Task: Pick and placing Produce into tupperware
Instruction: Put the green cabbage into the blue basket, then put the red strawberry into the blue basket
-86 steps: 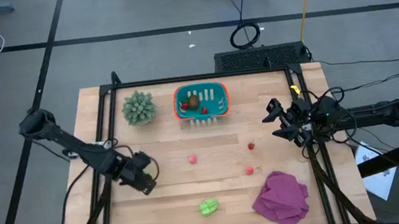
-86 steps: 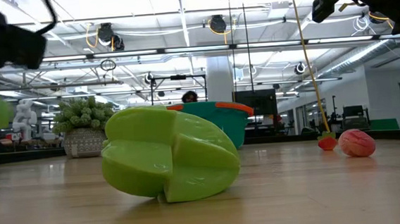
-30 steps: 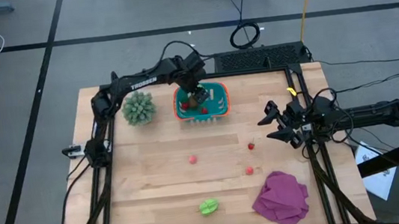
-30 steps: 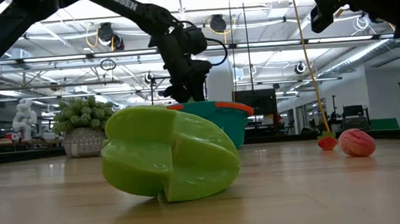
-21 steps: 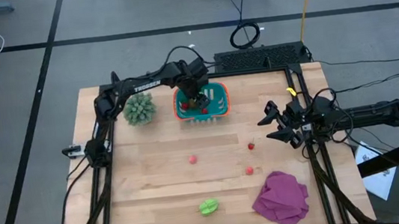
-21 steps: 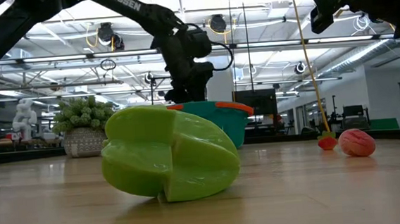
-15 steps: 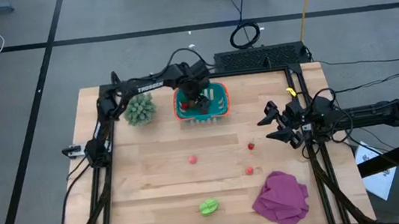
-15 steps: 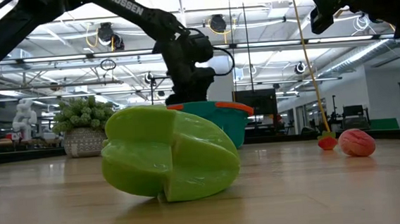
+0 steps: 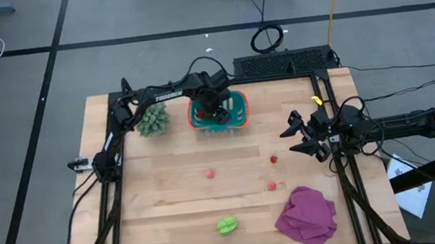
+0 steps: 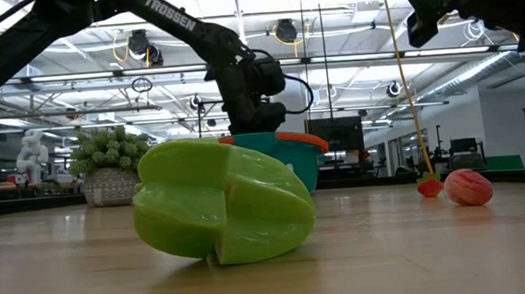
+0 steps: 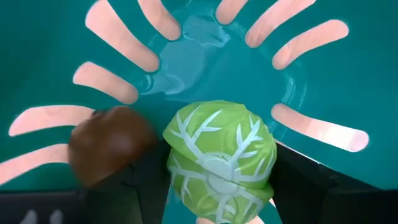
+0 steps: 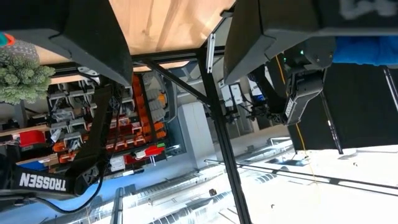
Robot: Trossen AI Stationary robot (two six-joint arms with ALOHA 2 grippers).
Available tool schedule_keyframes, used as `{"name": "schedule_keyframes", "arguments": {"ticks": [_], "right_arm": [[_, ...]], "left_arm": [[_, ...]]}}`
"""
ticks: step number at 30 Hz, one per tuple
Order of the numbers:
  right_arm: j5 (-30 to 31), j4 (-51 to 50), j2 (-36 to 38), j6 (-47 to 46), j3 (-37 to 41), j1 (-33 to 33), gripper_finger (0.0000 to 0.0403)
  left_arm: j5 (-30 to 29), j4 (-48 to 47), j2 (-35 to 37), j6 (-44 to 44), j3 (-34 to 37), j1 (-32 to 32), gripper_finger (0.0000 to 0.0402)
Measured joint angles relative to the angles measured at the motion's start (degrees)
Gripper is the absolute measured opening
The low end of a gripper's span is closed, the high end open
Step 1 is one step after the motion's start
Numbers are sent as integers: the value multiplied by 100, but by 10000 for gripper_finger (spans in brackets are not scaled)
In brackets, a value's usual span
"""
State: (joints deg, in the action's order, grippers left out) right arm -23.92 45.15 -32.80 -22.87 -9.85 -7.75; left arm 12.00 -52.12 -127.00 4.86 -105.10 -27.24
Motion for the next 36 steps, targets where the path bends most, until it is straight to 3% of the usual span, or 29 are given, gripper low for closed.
{"name": "schedule_keyframes", "arguments": {"ticks": [28, 36], "right_arm": [[1, -92, 0, 2, 0, -2, 242], [0, -132, 0, 2, 0, -2, 242]], "left_arm": [[-1, 272, 0, -178, 0, 2, 232], [-3, 267, 0, -151, 0, 11, 296]]}}
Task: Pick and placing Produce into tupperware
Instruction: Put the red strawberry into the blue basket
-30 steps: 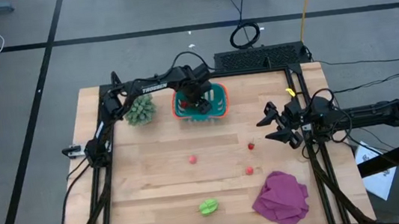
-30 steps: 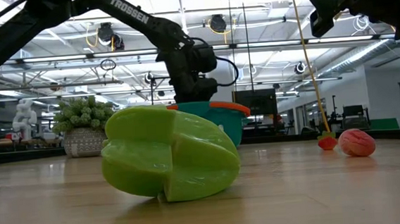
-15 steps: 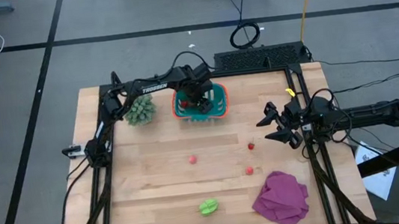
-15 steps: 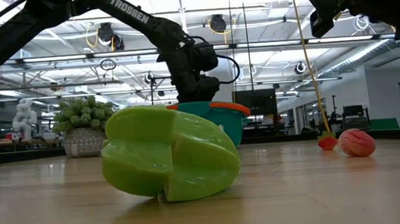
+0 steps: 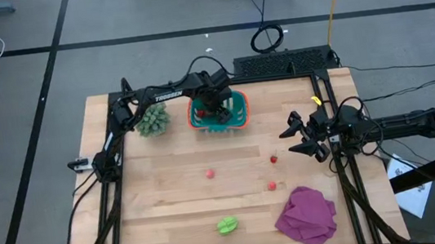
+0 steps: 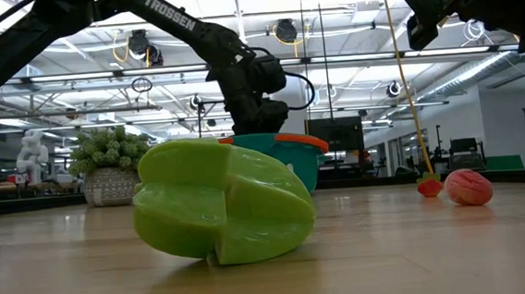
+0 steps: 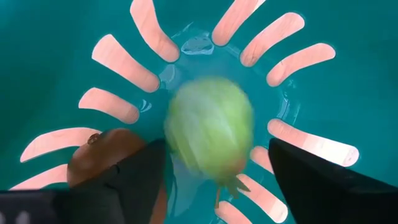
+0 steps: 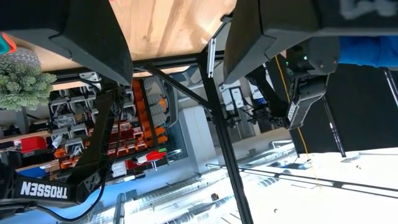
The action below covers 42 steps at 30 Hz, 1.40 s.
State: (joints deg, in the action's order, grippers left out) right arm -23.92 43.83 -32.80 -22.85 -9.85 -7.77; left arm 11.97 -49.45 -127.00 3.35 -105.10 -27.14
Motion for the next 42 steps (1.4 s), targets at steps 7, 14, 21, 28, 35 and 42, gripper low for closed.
{"name": "schedule_keyframes", "arguments": {"ticks": [7, 14, 21, 28, 35, 42], "right_arm": [[1, -1, -2, 0, 0, 0, 242], [2, 3, -2, -2, 0, 0, 242], [4, 134, -3, -1, -2, 2, 242], [0, 442, -2, -32, -2, 4, 242], [0, 148, -93, 207, -2, 178, 242], [791, -332, -340, 811, -8, 483, 242]], "left_arm": [[-151, -16, 0, -182, -20, 54, 346], [-152, -560, 130, -155, -609, 73, 354], [-291, -1855, 422, -159, -2037, 259, 347], [-895, -2779, 1189, -146, -2997, 690, 349], [-1466, -3697, 2443, 824, -2953, 1488, 349], [-2583, -4059, 3240, 1925, -2929, 2936, 349]]}}
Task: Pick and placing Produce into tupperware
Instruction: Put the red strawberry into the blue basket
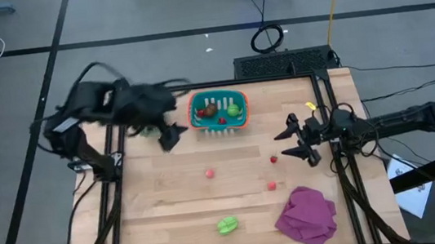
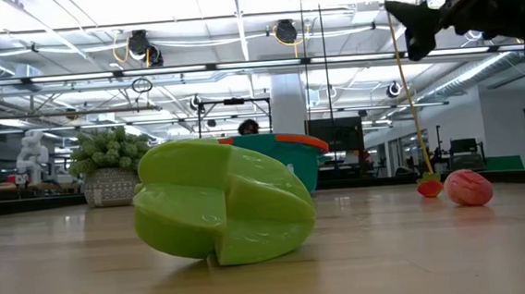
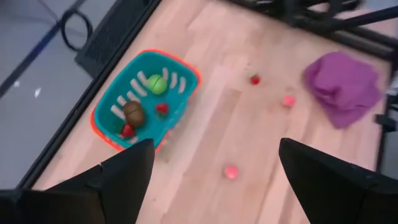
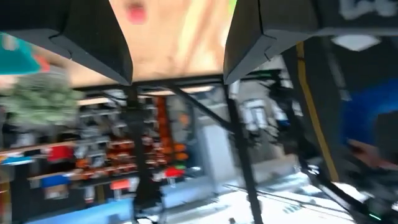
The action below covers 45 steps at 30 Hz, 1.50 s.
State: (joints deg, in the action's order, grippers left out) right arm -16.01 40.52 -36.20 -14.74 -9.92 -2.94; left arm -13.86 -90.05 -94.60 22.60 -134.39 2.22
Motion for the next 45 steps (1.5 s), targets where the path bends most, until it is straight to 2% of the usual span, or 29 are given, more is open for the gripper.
{"name": "schedule_keyframes", "arguments": {"ticks": [5, 11, 14, 18, 27, 32, 38, 45], "right_arm": [[351, -885, -196, 617, -697, 23, 242], [1324, -3694, -662, 1058, -2201, 42, 242], [1401, -4267, -977, 858, -2570, 42, 242], [1403, -4613, -1249, 359, -2609, 37, 242], [1451, -6249, -1592, -827, -2607, -157, 242], [1438, -6393, -1978, -1077, -2607, -157, 242], [1353, -6616, -2551, -1163, -2607, -157, 242], [1140, -6797, -3155, -1355, -2604, -159, 242]], "left_arm": [[-777, 9, 143, 621, 32, 992, 349], [-1365, 3, 234, 794, 529, 1808, 349], [-1590, 1, 332, 865, 1023, 2036, 349], [-1861, -2, 644, 1172, 1798, 2297, 349], [-2439, 44, 1621, 2372, 3472, 2682, 349], [-2518, 71, 1936, 2917, 4197, 2767, 349], [-2516, 82, 1966, 3142, 4644, 2798, 349], [-2521, 77, 1968, 3177, 4855, 2802, 349]]}}
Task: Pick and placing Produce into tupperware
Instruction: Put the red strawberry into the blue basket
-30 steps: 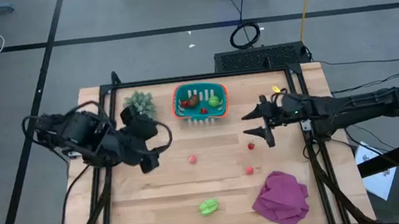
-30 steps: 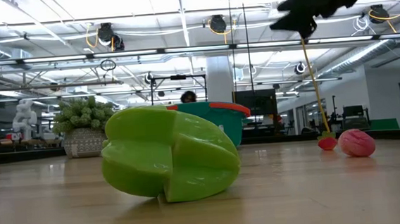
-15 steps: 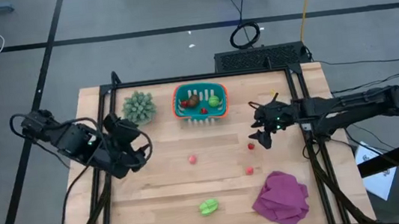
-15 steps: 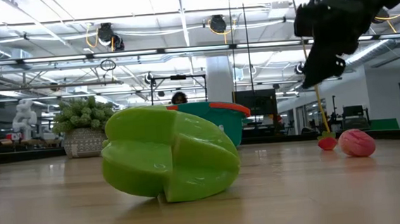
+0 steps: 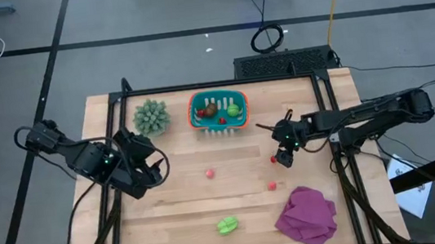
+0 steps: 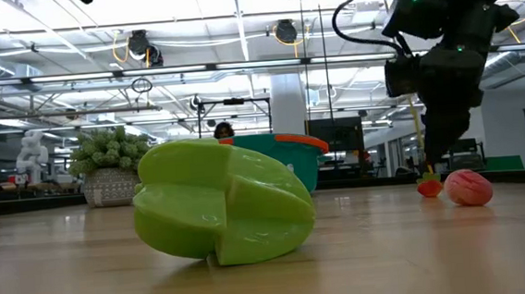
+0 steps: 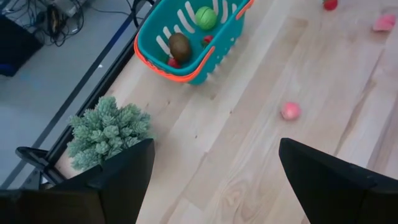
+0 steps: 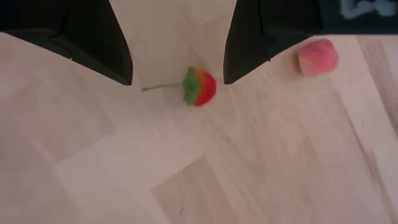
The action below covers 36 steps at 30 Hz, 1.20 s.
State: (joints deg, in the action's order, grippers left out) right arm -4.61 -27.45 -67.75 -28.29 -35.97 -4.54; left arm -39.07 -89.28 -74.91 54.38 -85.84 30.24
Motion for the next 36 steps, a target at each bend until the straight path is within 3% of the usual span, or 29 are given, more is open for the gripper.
{"name": "schedule_keyframes", "arguments": {"ticks": [28, 36], "right_arm": [[-301, 591, -1178, -280, -1, 2, 242], [-300, 664, -1162, -302, 2, 0, 242]], "left_arm": [[0, 89, 0, -18, 15, 1, 349], [2, 92, 0, -7, 15, 0, 349]]}}
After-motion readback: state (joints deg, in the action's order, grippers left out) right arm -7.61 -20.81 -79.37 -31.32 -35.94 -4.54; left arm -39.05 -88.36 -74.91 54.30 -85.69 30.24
